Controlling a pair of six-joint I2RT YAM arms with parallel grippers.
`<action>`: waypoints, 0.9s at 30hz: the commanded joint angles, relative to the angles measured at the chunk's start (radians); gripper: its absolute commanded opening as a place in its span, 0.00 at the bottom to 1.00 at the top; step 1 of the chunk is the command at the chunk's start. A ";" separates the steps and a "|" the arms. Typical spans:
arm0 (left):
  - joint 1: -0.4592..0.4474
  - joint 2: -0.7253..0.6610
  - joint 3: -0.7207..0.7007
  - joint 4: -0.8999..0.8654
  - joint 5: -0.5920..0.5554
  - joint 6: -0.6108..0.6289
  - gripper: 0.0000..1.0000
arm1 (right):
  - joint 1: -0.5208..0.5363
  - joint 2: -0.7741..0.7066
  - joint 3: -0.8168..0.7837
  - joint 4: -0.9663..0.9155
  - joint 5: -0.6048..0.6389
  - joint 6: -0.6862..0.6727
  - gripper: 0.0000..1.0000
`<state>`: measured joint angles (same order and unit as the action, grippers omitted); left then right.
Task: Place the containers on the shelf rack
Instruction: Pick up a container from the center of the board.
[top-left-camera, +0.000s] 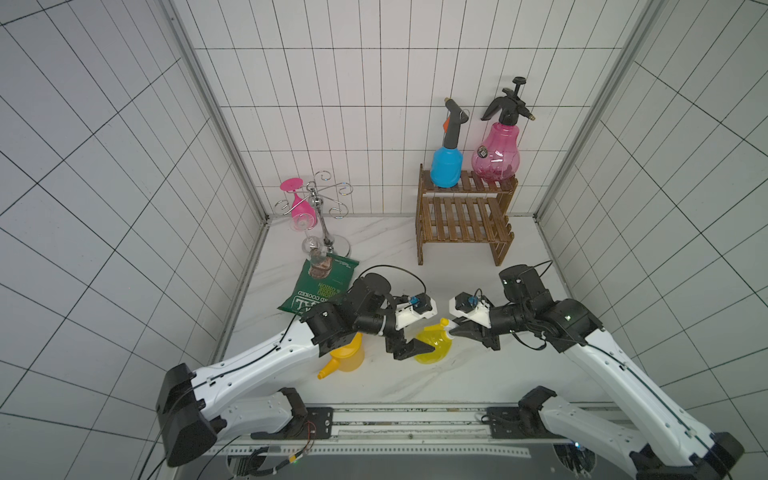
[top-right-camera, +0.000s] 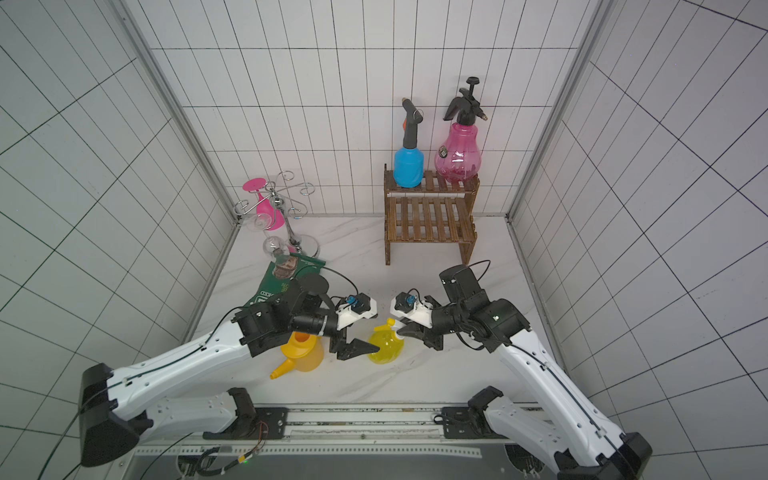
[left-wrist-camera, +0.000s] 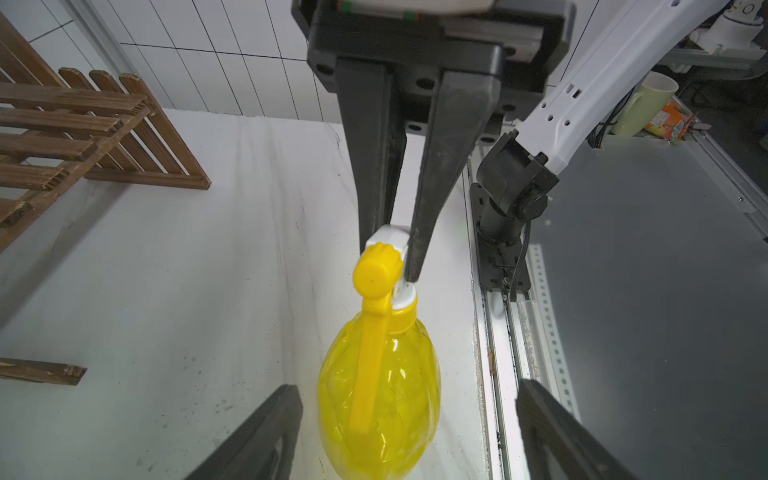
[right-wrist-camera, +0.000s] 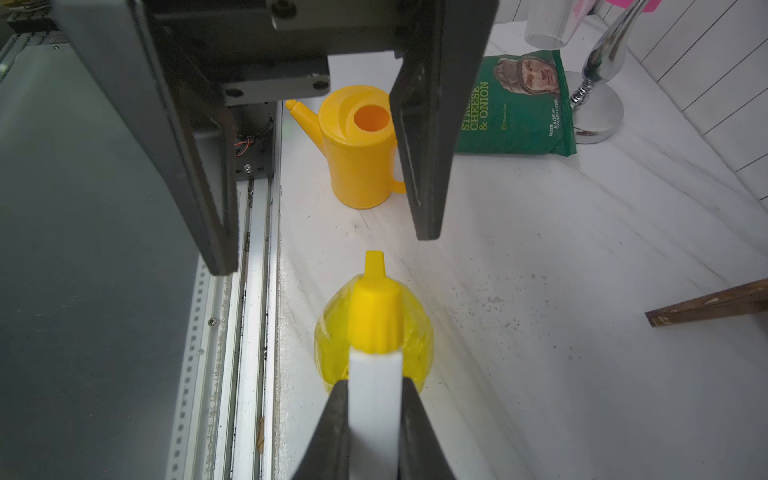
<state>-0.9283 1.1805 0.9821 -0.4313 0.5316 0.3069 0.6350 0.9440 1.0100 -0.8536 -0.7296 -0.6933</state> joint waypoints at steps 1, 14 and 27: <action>-0.013 0.026 0.037 -0.015 -0.034 0.057 0.72 | -0.004 -0.002 0.037 -0.019 -0.068 -0.028 0.00; -0.052 0.066 0.061 0.021 -0.047 0.050 0.36 | -0.004 -0.002 0.036 -0.013 -0.103 -0.029 0.00; -0.052 0.019 0.050 0.023 -0.078 0.021 0.00 | -0.004 -0.035 0.016 0.025 -0.116 0.013 0.28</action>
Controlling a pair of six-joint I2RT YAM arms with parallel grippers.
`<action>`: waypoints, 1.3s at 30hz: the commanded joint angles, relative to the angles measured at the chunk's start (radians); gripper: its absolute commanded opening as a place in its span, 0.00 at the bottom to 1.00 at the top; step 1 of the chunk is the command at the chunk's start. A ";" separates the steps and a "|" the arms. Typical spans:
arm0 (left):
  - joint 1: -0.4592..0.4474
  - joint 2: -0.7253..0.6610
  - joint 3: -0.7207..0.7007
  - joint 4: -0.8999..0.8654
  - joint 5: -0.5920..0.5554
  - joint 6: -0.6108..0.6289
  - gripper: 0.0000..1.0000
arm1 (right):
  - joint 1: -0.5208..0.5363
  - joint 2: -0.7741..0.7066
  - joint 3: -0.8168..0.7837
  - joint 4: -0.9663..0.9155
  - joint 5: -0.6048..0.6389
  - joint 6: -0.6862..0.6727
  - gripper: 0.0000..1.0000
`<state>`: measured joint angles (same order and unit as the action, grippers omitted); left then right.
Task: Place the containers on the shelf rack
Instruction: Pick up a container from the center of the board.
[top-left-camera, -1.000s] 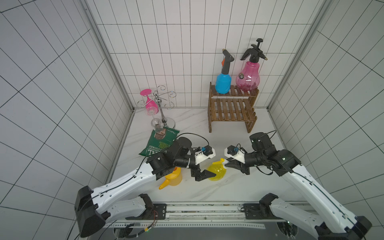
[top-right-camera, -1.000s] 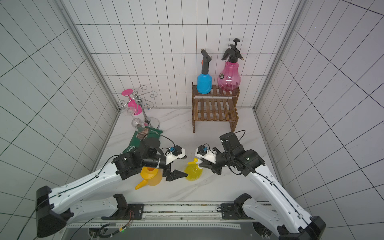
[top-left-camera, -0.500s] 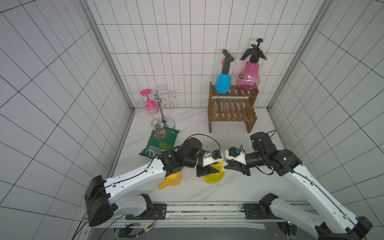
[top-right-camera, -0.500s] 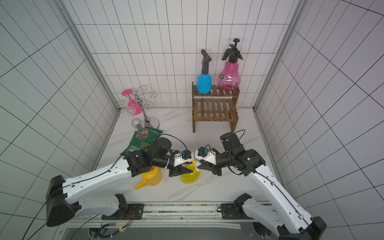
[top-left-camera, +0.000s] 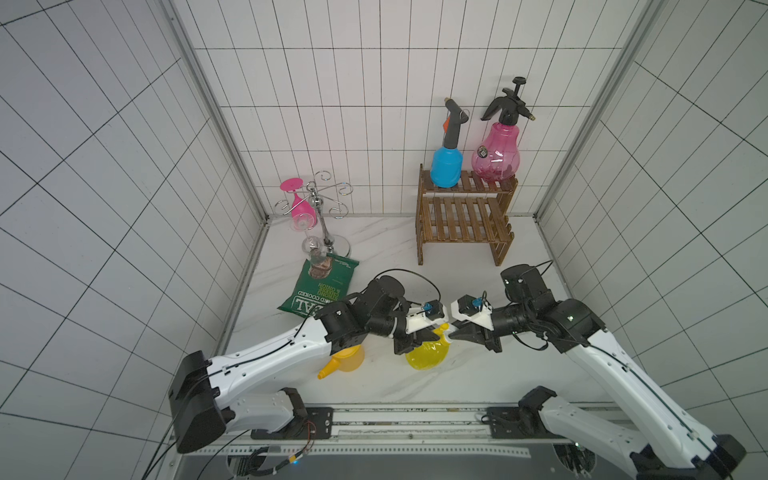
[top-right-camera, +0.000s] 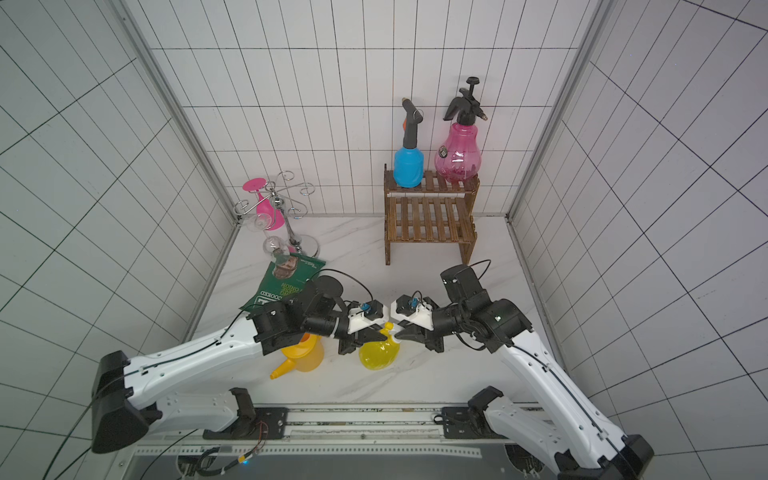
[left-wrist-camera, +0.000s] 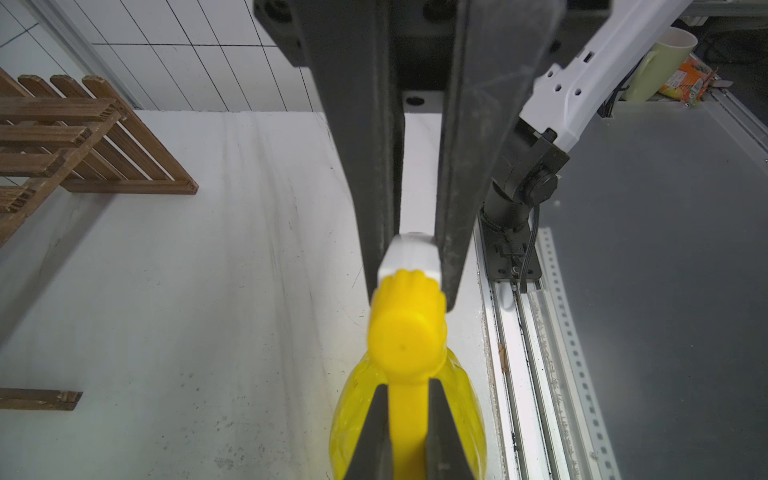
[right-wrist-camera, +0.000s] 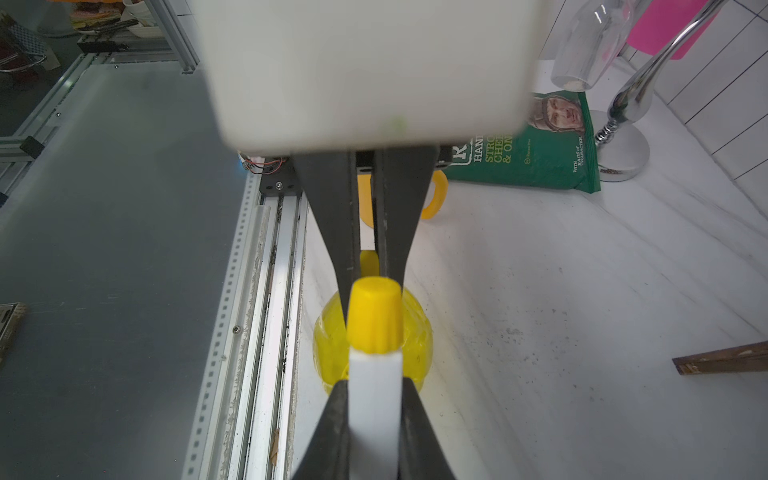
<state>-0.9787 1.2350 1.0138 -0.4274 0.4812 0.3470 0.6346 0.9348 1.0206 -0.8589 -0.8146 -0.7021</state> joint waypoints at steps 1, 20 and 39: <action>-0.001 -0.045 0.012 0.027 -0.030 -0.025 0.00 | -0.004 -0.036 -0.002 0.073 -0.009 0.077 0.37; 0.127 -0.227 -0.117 0.454 0.108 -0.420 0.00 | -0.068 -0.206 -0.335 1.237 -0.087 1.155 0.99; 0.155 -0.184 -0.045 0.422 0.151 -0.431 0.00 | -0.016 -0.100 -0.132 0.744 -0.213 0.774 0.69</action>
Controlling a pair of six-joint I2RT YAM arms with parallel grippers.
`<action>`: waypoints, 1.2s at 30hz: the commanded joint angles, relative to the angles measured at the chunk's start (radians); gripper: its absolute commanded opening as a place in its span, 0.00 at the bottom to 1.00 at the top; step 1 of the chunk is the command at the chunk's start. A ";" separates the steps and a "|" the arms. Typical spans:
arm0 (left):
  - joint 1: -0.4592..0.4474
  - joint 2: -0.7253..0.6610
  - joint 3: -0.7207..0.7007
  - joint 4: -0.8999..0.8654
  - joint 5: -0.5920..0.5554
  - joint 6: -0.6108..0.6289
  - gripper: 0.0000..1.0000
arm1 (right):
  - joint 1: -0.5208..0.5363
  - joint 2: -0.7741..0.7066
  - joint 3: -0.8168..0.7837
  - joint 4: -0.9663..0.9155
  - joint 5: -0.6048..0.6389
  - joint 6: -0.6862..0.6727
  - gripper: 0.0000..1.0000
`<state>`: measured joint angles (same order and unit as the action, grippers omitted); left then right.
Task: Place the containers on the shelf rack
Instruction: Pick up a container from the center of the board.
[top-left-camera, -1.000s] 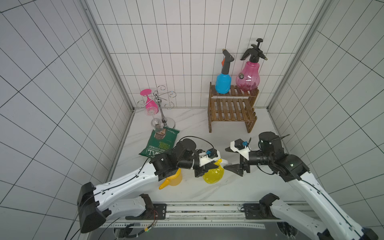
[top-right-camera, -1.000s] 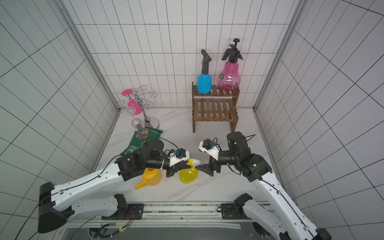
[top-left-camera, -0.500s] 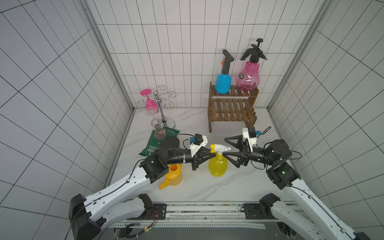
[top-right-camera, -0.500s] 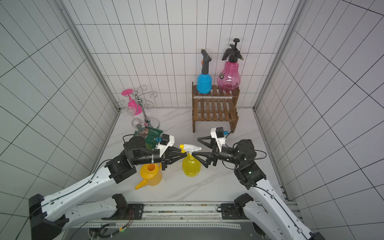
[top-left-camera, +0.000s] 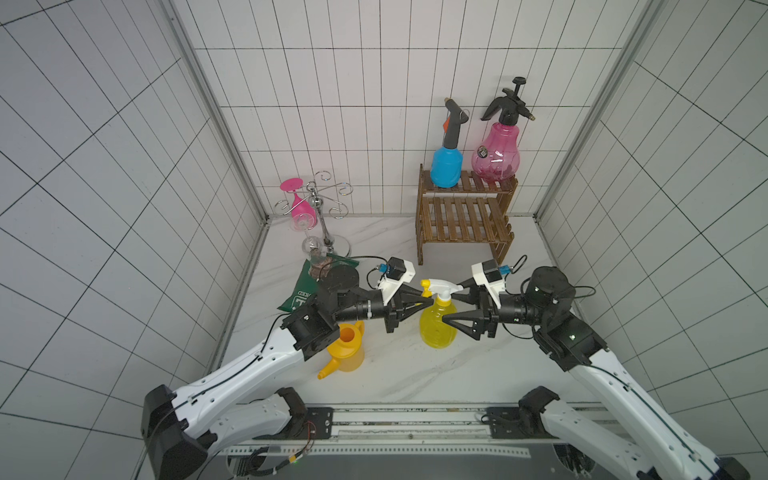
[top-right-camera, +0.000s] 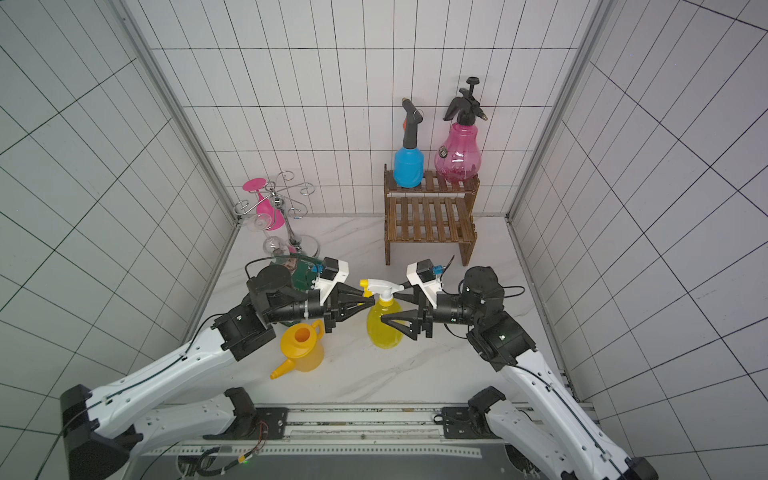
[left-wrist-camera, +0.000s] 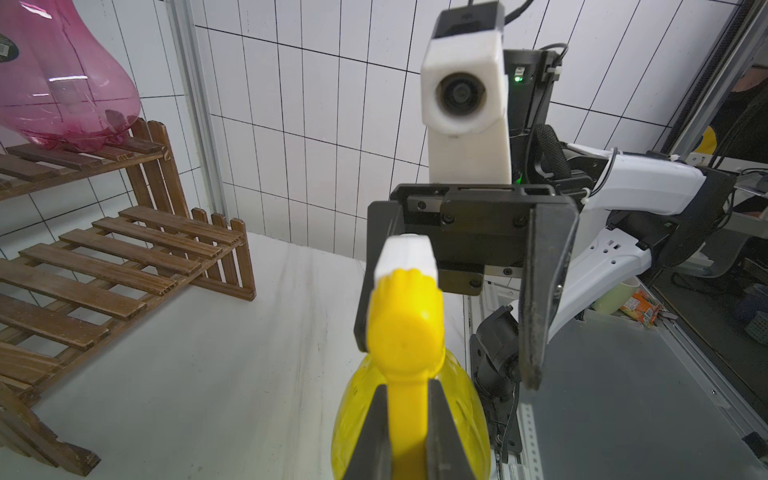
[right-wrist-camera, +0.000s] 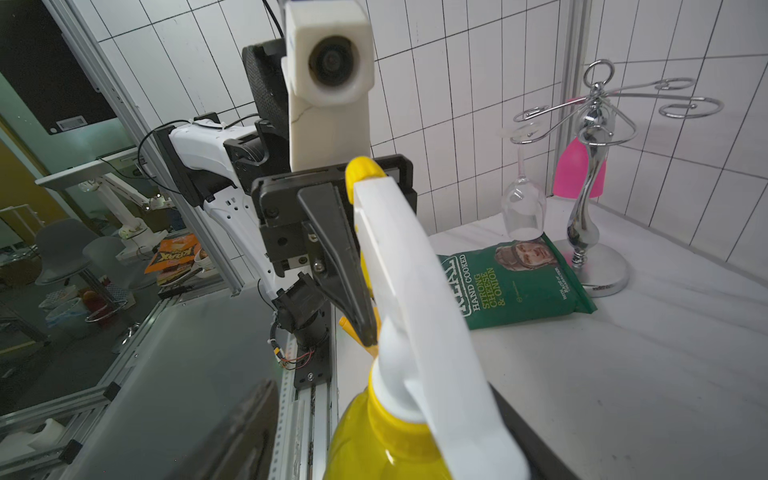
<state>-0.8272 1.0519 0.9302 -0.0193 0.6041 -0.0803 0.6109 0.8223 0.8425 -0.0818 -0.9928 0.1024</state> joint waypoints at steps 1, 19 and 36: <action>0.003 0.002 0.040 0.010 0.034 -0.004 0.00 | 0.007 0.023 0.055 -0.036 -0.040 -0.031 0.67; 0.003 0.015 0.043 0.009 0.054 -0.010 0.00 | 0.009 0.039 0.064 0.043 -0.074 0.006 0.55; 0.003 -0.057 0.030 0.018 -0.052 -0.044 0.94 | 0.001 0.005 0.060 0.024 -0.056 -0.045 0.00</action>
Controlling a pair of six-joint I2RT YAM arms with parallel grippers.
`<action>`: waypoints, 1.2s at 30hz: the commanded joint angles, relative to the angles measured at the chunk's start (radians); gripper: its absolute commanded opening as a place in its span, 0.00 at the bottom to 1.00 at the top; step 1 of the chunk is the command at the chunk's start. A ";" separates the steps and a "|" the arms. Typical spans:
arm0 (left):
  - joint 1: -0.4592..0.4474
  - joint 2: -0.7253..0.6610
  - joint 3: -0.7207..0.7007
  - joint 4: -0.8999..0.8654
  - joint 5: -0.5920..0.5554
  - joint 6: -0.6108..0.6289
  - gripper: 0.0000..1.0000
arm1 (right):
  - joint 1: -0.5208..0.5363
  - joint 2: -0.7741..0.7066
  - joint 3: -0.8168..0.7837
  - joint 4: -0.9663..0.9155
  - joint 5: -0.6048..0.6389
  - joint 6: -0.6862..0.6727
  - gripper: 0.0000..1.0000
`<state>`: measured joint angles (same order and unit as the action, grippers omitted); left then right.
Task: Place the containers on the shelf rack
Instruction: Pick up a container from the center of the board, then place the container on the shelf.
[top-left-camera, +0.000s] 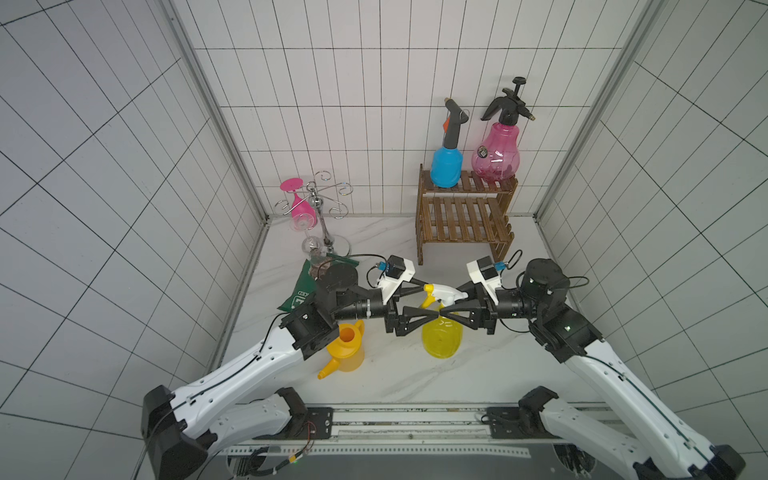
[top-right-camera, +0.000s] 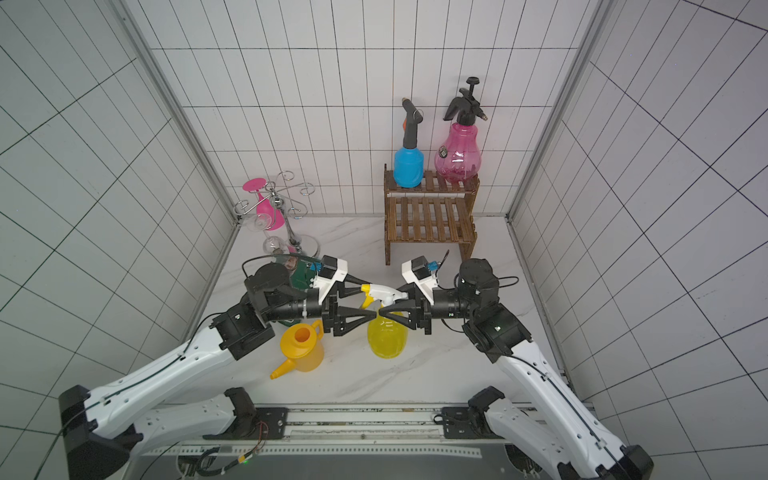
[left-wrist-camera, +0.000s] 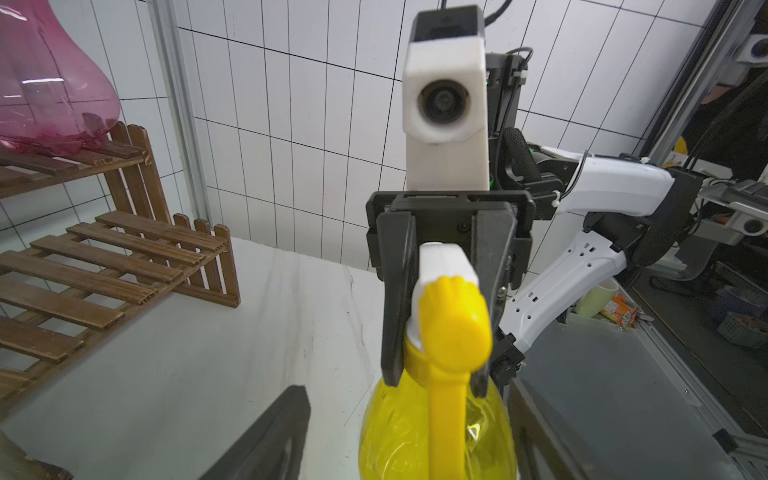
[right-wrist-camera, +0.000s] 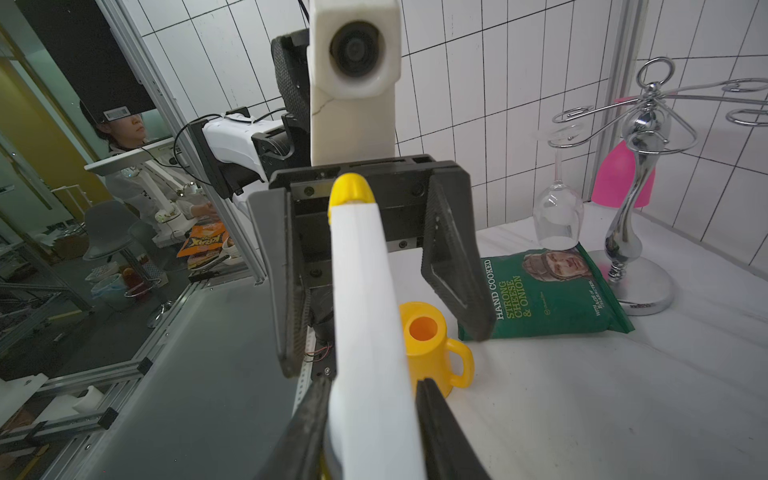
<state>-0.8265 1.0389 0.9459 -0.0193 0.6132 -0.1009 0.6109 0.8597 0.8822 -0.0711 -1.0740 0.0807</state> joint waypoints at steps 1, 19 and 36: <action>0.003 -0.060 0.013 0.016 -0.107 -0.034 0.98 | 0.000 -0.046 0.014 0.012 0.060 -0.024 0.00; 0.038 -0.272 -0.272 -0.029 -0.625 -0.260 0.99 | -0.259 -0.113 -0.269 0.474 0.989 0.036 0.00; 0.046 -0.412 -0.318 -0.144 -0.639 -0.130 0.99 | -0.657 0.627 0.258 0.545 0.106 -0.123 0.00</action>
<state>-0.7841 0.6434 0.6384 -0.1333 -0.0029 -0.2729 -0.0360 1.4506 1.0451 0.5369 -0.7589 0.0723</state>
